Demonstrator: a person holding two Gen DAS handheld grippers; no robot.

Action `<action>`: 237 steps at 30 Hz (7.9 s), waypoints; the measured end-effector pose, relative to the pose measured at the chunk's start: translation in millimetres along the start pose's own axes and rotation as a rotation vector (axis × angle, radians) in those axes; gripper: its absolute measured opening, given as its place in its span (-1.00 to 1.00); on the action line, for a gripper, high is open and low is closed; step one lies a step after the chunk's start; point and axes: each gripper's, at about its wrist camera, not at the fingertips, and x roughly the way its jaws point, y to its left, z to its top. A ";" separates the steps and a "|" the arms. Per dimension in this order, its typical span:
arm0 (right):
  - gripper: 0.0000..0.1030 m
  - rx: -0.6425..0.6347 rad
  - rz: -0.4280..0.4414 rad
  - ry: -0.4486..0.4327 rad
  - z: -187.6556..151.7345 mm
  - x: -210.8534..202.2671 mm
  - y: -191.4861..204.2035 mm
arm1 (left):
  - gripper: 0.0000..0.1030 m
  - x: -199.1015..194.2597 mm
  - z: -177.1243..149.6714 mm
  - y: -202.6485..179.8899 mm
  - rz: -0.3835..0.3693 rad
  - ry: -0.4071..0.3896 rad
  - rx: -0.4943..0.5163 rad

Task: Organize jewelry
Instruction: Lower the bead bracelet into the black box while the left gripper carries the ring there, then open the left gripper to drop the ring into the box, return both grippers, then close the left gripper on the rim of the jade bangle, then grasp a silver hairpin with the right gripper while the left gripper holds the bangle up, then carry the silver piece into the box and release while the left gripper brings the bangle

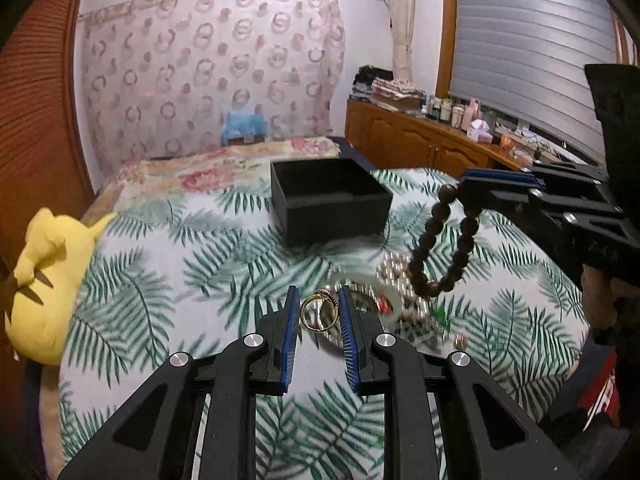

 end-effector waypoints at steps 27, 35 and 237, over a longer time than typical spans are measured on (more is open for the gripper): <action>-0.70 0.125 -0.075 0.076 44.3 119.7 -98.0 | -0.64 50.2 89.0 -0.5 0.050 -0.030 0.041; -0.49 0.196 -0.054 0.074 17.8 103.8 -115.1 | -0.64 87.6 100.0 -6.9 0.078 0.010 0.049; -0.78 0.065 -0.062 0.107 79.6 187.4 -93.9 | -0.84 49.4 71.4 37.9 0.051 -0.050 -0.084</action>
